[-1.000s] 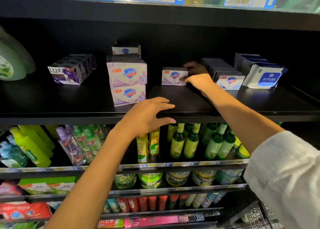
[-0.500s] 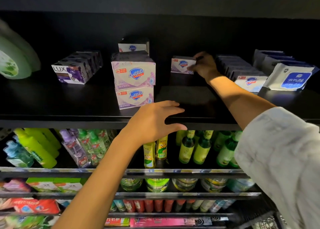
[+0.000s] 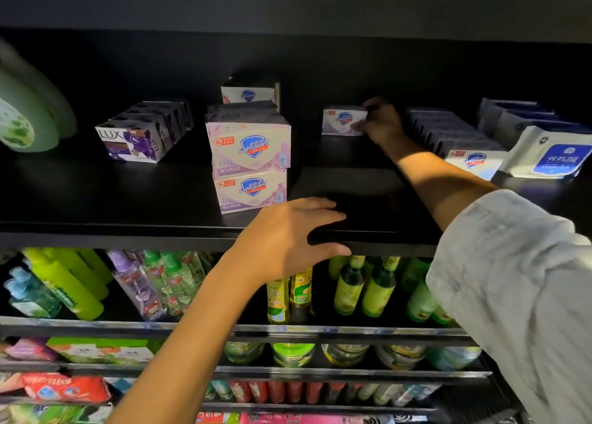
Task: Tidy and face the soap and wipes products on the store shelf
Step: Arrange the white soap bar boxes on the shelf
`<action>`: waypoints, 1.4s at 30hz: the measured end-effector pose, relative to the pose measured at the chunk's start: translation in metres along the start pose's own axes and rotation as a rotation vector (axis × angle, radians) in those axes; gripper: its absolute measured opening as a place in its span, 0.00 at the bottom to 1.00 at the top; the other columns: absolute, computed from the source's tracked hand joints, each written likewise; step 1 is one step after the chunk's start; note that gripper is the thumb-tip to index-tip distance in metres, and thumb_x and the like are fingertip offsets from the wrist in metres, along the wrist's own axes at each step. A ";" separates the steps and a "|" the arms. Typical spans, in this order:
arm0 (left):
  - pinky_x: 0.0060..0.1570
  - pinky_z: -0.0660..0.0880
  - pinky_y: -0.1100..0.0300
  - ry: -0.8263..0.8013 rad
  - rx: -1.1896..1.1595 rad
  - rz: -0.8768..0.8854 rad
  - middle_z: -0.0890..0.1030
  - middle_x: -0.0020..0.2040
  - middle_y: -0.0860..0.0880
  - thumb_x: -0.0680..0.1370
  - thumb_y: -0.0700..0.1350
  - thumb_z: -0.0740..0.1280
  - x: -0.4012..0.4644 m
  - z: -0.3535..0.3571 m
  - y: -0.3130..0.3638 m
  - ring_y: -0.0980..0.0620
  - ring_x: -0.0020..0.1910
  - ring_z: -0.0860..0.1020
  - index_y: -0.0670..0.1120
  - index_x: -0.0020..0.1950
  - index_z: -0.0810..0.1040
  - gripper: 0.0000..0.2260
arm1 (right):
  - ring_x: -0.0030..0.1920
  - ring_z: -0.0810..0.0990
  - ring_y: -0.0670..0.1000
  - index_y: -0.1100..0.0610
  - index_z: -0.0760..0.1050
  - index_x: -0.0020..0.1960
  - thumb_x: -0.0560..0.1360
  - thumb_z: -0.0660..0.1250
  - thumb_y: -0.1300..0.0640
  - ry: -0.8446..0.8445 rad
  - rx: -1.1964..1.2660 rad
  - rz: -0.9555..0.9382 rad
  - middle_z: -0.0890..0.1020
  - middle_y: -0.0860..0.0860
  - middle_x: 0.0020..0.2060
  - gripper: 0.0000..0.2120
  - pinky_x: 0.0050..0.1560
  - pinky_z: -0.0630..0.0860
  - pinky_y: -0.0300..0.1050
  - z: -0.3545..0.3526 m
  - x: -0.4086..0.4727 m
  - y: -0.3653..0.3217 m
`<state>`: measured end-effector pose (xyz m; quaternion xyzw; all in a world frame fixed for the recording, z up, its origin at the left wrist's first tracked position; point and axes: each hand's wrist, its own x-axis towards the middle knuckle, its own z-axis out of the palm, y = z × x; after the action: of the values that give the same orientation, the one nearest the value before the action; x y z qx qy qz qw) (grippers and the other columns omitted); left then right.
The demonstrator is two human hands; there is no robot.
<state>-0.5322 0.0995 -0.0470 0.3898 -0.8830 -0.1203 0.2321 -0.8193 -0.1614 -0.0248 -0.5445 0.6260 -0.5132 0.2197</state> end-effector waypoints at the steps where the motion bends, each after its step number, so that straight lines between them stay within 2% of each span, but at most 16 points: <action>1: 0.71 0.62 0.65 0.000 -0.001 0.001 0.71 0.77 0.61 0.77 0.66 0.70 0.000 0.000 0.000 0.63 0.74 0.68 0.61 0.74 0.76 0.26 | 0.66 0.80 0.63 0.59 0.73 0.61 0.68 0.79 0.73 0.003 -0.011 0.003 0.81 0.65 0.63 0.27 0.66 0.77 0.53 0.000 0.001 0.001; 6: 0.72 0.63 0.63 0.000 0.012 -0.006 0.71 0.77 0.62 0.77 0.66 0.70 0.000 0.000 0.001 0.63 0.74 0.68 0.61 0.73 0.77 0.26 | 0.64 0.79 0.55 0.62 0.71 0.65 0.69 0.80 0.68 0.028 -0.058 0.033 0.80 0.59 0.64 0.29 0.63 0.73 0.42 -0.001 -0.004 -0.002; 8: 0.73 0.65 0.61 -0.007 0.008 -0.017 0.71 0.77 0.62 0.77 0.66 0.70 -0.001 -0.002 0.002 0.62 0.74 0.69 0.61 0.73 0.77 0.26 | 0.64 0.80 0.55 0.63 0.72 0.67 0.68 0.81 0.66 0.053 -0.107 0.018 0.81 0.58 0.63 0.31 0.64 0.75 0.44 -0.002 -0.008 -0.005; 12: 0.74 0.68 0.56 -0.016 0.004 -0.023 0.71 0.76 0.62 0.77 0.66 0.70 -0.002 -0.003 0.005 0.59 0.74 0.71 0.60 0.74 0.77 0.26 | 0.61 0.82 0.57 0.57 0.75 0.62 0.66 0.82 0.60 0.132 -0.217 -0.077 0.83 0.57 0.59 0.28 0.62 0.79 0.53 -0.004 -0.025 -0.022; 14: 0.75 0.68 0.55 -0.016 0.021 -0.018 0.71 0.77 0.61 0.78 0.65 0.69 -0.003 -0.005 0.006 0.59 0.75 0.70 0.59 0.74 0.77 0.26 | 0.56 0.83 0.57 0.53 0.77 0.57 0.64 0.81 0.57 0.131 -0.159 -0.125 0.84 0.57 0.54 0.24 0.58 0.81 0.57 0.000 -0.047 -0.042; 17: 0.74 0.67 0.57 0.017 -0.012 -0.023 0.74 0.74 0.59 0.78 0.64 0.69 -0.007 -0.005 0.010 0.59 0.75 0.70 0.55 0.72 0.79 0.25 | 0.50 0.84 0.56 0.57 0.79 0.56 0.72 0.78 0.60 0.059 -0.011 -0.199 0.84 0.61 0.50 0.15 0.54 0.82 0.52 0.005 -0.099 -0.079; 19: 0.71 0.72 0.54 0.124 -0.085 -0.005 0.80 0.68 0.56 0.79 0.63 0.69 -0.014 -0.004 0.011 0.57 0.69 0.75 0.52 0.67 0.83 0.22 | 0.48 0.83 0.53 0.58 0.77 0.58 0.78 0.74 0.61 -0.082 0.172 -0.230 0.82 0.59 0.49 0.11 0.50 0.83 0.50 0.008 -0.141 -0.099; 22: 0.57 0.79 0.52 0.419 -0.164 0.000 0.84 0.54 0.54 0.81 0.57 0.69 -0.033 -0.006 0.009 0.55 0.56 0.81 0.48 0.57 0.85 0.14 | 0.50 0.83 0.51 0.60 0.76 0.65 0.83 0.68 0.61 -0.258 0.322 -0.291 0.82 0.53 0.51 0.12 0.47 0.83 0.44 0.011 -0.197 -0.117; 26: 0.49 0.78 0.62 0.775 -0.245 -0.180 0.83 0.47 0.55 0.82 0.44 0.71 -0.058 -0.022 0.005 0.58 0.47 0.81 0.46 0.53 0.82 0.02 | 0.60 0.82 0.44 0.50 0.74 0.70 0.80 0.72 0.53 -0.343 0.259 -0.348 0.82 0.46 0.59 0.19 0.55 0.83 0.40 0.020 -0.239 -0.127; 27: 0.48 0.78 0.63 0.830 -0.257 -0.219 0.83 0.47 0.54 0.81 0.42 0.70 -0.062 -0.027 0.003 0.57 0.47 0.81 0.46 0.54 0.81 0.02 | 0.60 0.81 0.43 0.48 0.73 0.71 0.79 0.74 0.53 -0.343 0.228 -0.347 0.81 0.45 0.61 0.22 0.54 0.81 0.36 0.023 -0.245 -0.129; 29: 0.47 0.77 0.63 0.906 -0.281 -0.302 0.81 0.49 0.52 0.80 0.40 0.71 -0.065 -0.034 -0.003 0.56 0.47 0.80 0.47 0.57 0.77 0.07 | 0.60 0.80 0.40 0.46 0.71 0.73 0.77 0.76 0.52 -0.308 0.173 -0.345 0.80 0.44 0.63 0.27 0.49 0.79 0.30 0.029 -0.252 -0.130; 31: 0.49 0.77 0.63 0.878 -0.285 -0.417 0.78 0.57 0.50 0.79 0.42 0.74 -0.063 -0.038 -0.013 0.55 0.53 0.78 0.47 0.65 0.74 0.17 | 0.59 0.80 0.40 0.47 0.71 0.74 0.75 0.78 0.53 -0.254 0.154 -0.347 0.80 0.44 0.64 0.30 0.48 0.80 0.30 0.033 -0.257 -0.130; 34: 0.58 0.77 0.56 0.697 -0.291 -0.515 0.74 0.66 0.48 0.76 0.46 0.78 -0.054 -0.040 -0.026 0.54 0.62 0.75 0.48 0.75 0.69 0.30 | 0.57 0.82 0.39 0.48 0.73 0.72 0.75 0.79 0.55 -0.192 0.184 -0.345 0.81 0.42 0.60 0.28 0.47 0.81 0.32 0.035 -0.264 -0.129; 37: 0.61 0.80 0.50 0.643 -0.321 -0.499 0.78 0.65 0.50 0.75 0.47 0.79 -0.046 -0.040 -0.031 0.54 0.62 0.79 0.49 0.73 0.72 0.30 | 0.57 0.82 0.36 0.51 0.74 0.67 0.74 0.79 0.58 -0.150 0.215 -0.354 0.82 0.38 0.56 0.25 0.48 0.82 0.34 0.034 -0.269 -0.131; 42: 0.58 0.82 0.51 0.673 -0.321 -0.509 0.82 0.61 0.50 0.74 0.49 0.80 -0.044 -0.043 -0.035 0.54 0.57 0.81 0.49 0.68 0.75 0.25 | 0.59 0.84 0.45 0.54 0.75 0.64 0.72 0.80 0.60 -0.131 0.278 -0.341 0.84 0.46 0.58 0.24 0.54 0.84 0.42 0.021 -0.272 -0.129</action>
<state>-0.4624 0.1080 -0.0371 0.5709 -0.6046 -0.1756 0.5269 -0.6585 0.0924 0.0037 -0.6392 0.4325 -0.5878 0.2426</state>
